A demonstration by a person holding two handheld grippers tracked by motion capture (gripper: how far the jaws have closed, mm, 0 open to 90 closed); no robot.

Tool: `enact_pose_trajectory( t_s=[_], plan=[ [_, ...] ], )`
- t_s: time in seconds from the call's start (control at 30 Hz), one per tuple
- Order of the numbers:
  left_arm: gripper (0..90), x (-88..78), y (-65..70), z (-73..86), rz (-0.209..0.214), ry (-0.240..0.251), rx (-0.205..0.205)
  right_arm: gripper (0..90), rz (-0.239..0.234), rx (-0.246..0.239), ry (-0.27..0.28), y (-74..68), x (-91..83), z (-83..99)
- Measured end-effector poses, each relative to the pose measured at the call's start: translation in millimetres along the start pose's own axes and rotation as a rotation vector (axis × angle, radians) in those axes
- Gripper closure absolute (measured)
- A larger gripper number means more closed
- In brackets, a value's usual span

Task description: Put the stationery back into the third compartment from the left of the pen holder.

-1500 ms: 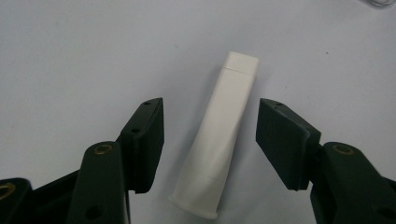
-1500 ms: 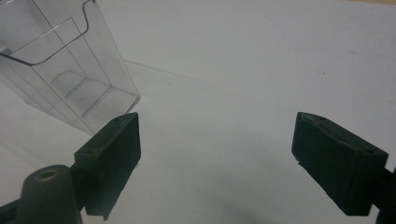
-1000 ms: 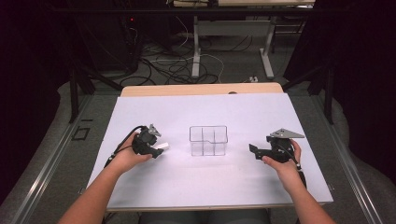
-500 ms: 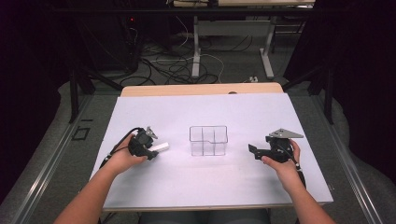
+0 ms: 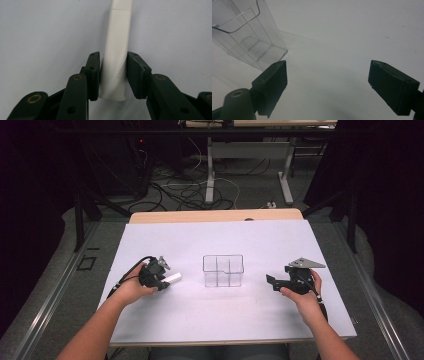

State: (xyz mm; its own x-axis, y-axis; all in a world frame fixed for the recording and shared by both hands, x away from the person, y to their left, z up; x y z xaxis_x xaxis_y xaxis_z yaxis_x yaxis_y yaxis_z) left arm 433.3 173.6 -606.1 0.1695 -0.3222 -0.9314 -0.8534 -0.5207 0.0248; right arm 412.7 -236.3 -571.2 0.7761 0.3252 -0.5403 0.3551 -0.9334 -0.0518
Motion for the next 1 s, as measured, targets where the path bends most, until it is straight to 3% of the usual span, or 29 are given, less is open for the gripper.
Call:
enact_pose_trajectory(
  t_s=[0.2, 0.6, 0.83, 1.0],
  plan=[
    [67.0, 0.0, -0.5, -0.3, 0.017, -0.01, 0.029, 15.2, 0.0, 0.002, -0.001, -0.3, -0.4, 0.0],
    [67.7, -1.0, -1.0, 0.0, 0.035, -0.015, 0.023, 15.2, 0.0, 0.001, 0.002, -0.3, -0.8, -0.6],
    [67.7, -4.2, 1.2, 2.0, 0.03, -0.014, -0.008, 15.3, -0.002, 0.0, 0.002, -0.5, -0.7, -0.7],
    [67.8, -8.6, 4.9, 2.9, 0.038, 0.01, -0.059, 15.4, -0.003, -0.002, 0.002, -0.7, -0.7, -0.9]
  ],
)
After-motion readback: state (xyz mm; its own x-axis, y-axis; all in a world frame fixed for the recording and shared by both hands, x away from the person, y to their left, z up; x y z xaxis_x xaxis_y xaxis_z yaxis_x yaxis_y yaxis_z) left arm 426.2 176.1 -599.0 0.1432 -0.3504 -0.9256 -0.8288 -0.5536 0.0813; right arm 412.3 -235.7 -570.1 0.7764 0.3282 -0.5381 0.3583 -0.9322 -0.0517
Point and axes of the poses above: each handheld gripper's, and its own axes: x roughly forward along the jaws, z roughly out of its underside, y roughly to its right, the point moved 8 cm from there along x, roughly forward along the jaws, and after that the axes turned 7 degrees about z, right-handed, at the moved point
